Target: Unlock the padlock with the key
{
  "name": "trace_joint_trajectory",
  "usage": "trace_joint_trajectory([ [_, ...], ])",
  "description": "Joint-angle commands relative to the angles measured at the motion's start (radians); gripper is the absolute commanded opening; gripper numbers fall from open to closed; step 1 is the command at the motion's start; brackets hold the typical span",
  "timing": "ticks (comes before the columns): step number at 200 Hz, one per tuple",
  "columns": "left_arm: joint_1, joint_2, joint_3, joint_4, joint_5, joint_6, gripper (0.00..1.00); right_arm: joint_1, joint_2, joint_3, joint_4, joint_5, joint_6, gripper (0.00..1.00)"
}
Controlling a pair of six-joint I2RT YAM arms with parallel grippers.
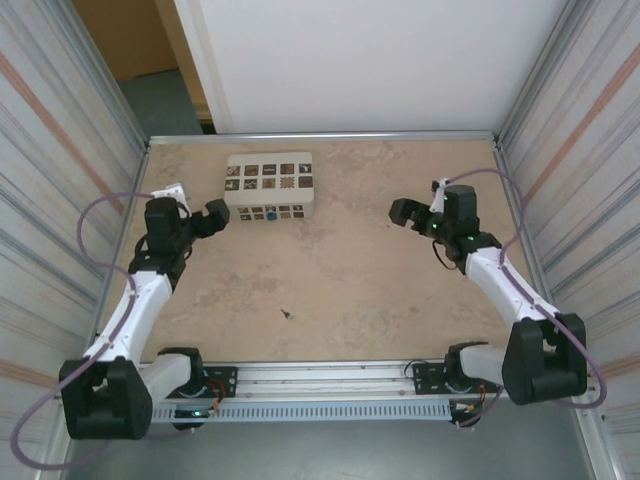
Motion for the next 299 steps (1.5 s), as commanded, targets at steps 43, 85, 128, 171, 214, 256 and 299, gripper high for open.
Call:
trace_joint_trajectory([
  [43,0.039,0.191,0.118,0.011,0.16,-0.12,0.99,0.15,0.221,0.162,0.022,0.022,0.096,0.99],
  [85,0.075,0.333,0.192,0.07,0.23,-0.14,0.99,0.214,0.394,0.286,0.08,0.015,0.134,0.99],
  [128,0.08,0.479,0.301,0.083,0.287,-0.104,0.99,0.235,0.595,0.457,0.09,-0.089,0.185,0.99],
  [171,0.081,0.595,0.38,0.097,0.32,-0.075,0.99,0.263,0.726,0.565,0.117,-0.105,0.195,0.99],
  [214,0.081,0.695,0.438,0.109,0.374,-0.092,0.99,0.279,0.824,0.654,0.153,-0.144,0.218,0.99],
  [256,0.081,0.755,0.449,0.185,0.461,-0.113,0.99,0.292,0.902,0.737,0.194,-0.194,0.234,0.99],
  [299,0.071,0.784,0.479,0.181,0.542,-0.102,0.99,0.3,0.952,0.811,0.197,-0.246,0.231,0.99],
])
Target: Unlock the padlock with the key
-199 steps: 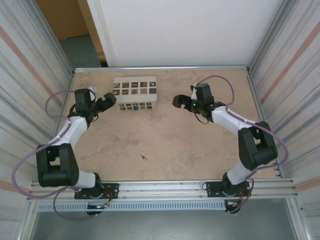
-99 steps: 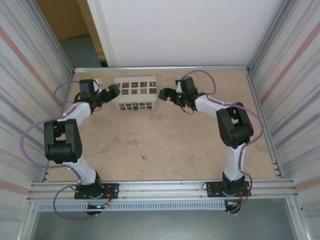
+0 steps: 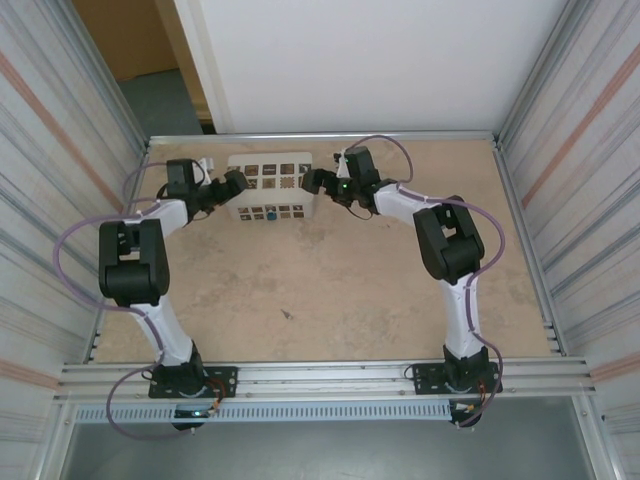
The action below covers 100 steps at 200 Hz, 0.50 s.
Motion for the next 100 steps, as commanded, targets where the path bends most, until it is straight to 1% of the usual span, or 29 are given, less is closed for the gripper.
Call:
trace_joint_trajectory([
  [1,-0.003,0.012,0.044,0.023,0.083,0.009,0.99,0.011,0.029,0.054,0.022,-0.054,0.016,0.99],
  [23,-0.026,0.012,0.051,0.011,0.097,0.023,0.99,0.015,0.035,0.063,0.028,-0.083,0.011,0.98],
  [68,-0.077,0.012,0.054,-0.034,0.08,0.042,0.99,0.012,0.013,0.052,0.011,-0.131,-0.017,0.96],
  [100,-0.132,-0.023,0.034,-0.062,0.052,0.057,0.99,0.008,-0.036,-0.003,-0.003,-0.123,-0.041,0.96],
])
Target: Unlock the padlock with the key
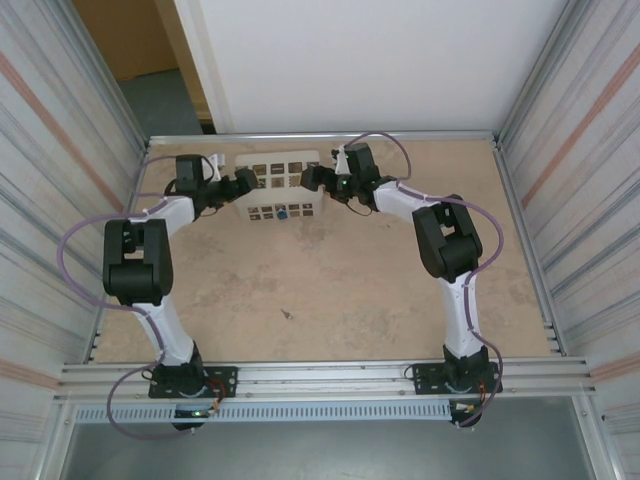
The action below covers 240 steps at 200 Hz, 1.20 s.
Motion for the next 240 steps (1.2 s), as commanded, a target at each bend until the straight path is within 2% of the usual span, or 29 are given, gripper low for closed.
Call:
trace_joint_trajectory([
  [1,-0.068,-0.027,0.003,-0.045,0.043,0.026,0.99,0.015,-0.054,-0.035,-0.009,-0.053,-0.034,0.96],
  [107,-0.3,-0.215,-0.163,-0.087,-0.062,0.014,0.99,-0.035,-0.303,-0.331,-0.069,-0.015,-0.115,0.95],
  [191,-0.442,-0.363,-0.319,-0.088,-0.146,-0.047,0.99,-0.055,-0.42,-0.443,-0.125,-0.004,-0.146,0.95],
  [240,-0.459,-0.403,-0.357,-0.068,-0.178,-0.085,0.99,-0.044,-0.472,-0.502,-0.134,0.001,-0.144,0.95],
])
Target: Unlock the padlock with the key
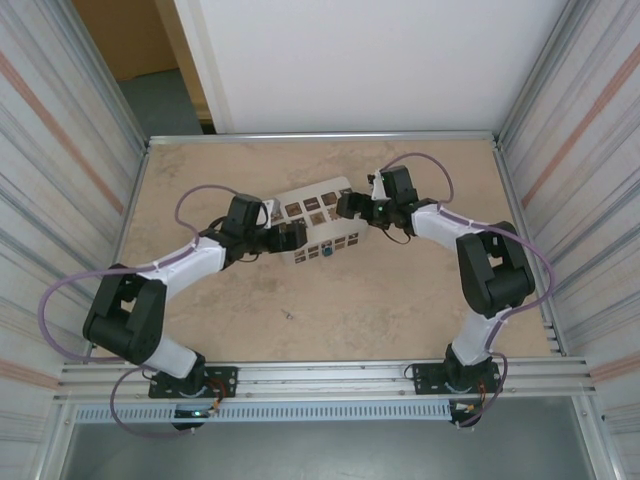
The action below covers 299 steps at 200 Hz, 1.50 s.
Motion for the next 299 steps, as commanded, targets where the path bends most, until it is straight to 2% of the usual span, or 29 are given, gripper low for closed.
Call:
trace_joint_trajectory([
  [1,-0.026,-0.033,-0.008,0.062,0.048,-0.03,0.99,0.039,-0.054,-0.02,-0.017,-0.089,-0.01,0.95],
  [83,-0.024,0.04,0.074,0.046,0.018,-0.005,0.99,0.061,-0.138,-0.097,-0.057,-0.081,-0.007,0.95],
  [136,0.012,0.153,0.187,0.033,0.074,0.008,0.99,0.074,-0.166,-0.113,-0.113,-0.069,-0.017,0.95],
  [184,0.022,0.21,0.253,0.002,0.069,0.037,0.99,0.081,-0.176,-0.121,-0.137,-0.058,-0.025,0.95],
  [240,0.073,0.156,0.249,-0.025,0.059,0.042,0.99,0.064,-0.235,-0.117,-0.225,0.128,-0.056,0.99],
  [299,0.121,-0.046,0.185,-0.1,0.029,0.084,0.99,0.052,-0.376,-0.117,-0.359,0.224,-0.124,1.0],
])
